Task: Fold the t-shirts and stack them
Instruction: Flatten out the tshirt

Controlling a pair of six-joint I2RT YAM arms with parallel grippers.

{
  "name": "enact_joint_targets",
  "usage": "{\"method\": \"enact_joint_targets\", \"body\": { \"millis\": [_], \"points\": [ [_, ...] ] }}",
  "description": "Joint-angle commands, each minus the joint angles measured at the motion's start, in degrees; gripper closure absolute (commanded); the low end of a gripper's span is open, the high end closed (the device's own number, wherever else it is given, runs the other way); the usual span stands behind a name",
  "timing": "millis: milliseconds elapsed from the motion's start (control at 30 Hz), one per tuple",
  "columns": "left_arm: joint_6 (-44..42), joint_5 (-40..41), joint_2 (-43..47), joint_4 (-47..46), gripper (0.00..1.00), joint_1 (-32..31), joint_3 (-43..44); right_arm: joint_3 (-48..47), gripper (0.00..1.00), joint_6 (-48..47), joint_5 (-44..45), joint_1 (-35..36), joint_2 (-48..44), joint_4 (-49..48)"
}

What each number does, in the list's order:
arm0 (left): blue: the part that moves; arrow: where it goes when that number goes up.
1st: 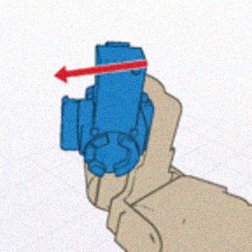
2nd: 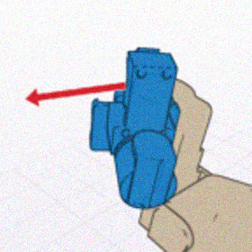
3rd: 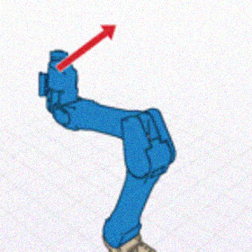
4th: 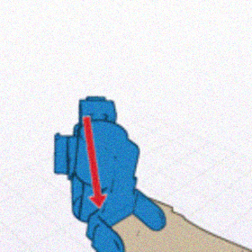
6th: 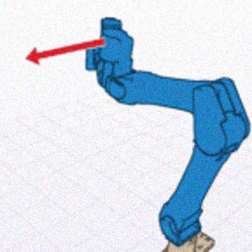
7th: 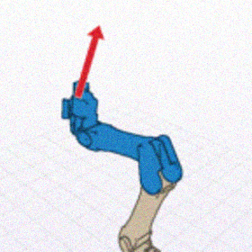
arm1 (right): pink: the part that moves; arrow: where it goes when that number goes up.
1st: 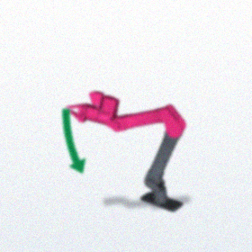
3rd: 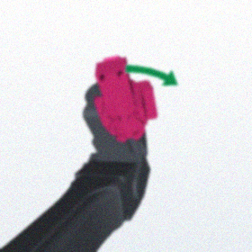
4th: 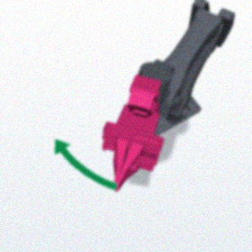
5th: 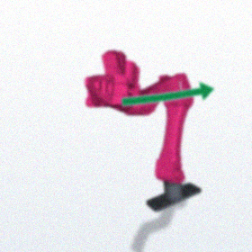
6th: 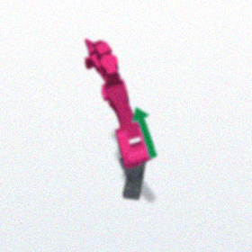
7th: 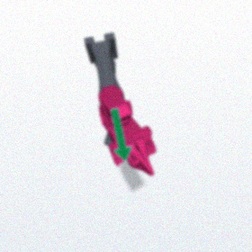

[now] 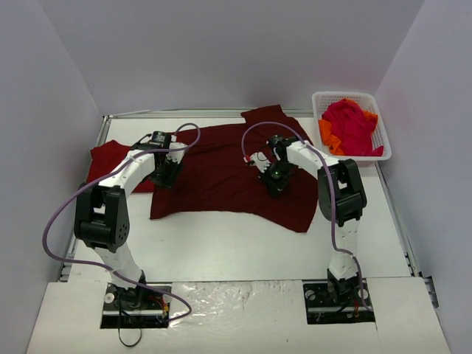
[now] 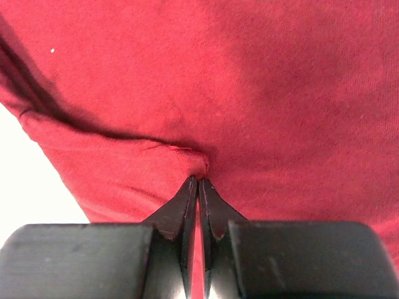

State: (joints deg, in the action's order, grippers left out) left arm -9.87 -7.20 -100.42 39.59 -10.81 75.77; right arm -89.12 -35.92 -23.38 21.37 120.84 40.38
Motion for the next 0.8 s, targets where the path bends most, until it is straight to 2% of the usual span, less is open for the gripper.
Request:
{"method": "enact_joint_targets", "body": {
  "millis": [0,367,767],
  "points": [
    [-0.6,0.7,0.9,0.7,0.64,0.1,1.9,1.1,1.0,0.8,-0.8,0.2,-5.0,2.6],
    [-0.6,1.6,1.5,1.3,0.64,0.1,3.2,5.1,1.0,0.0,-3.3,1.9,-15.2,6.7],
    [-0.9,2.7,1.9,1.0,0.64,0.1,2.4,9.5,1.0,-0.4,-5.0,9.7,-22.7,13.5]
  ]
}}
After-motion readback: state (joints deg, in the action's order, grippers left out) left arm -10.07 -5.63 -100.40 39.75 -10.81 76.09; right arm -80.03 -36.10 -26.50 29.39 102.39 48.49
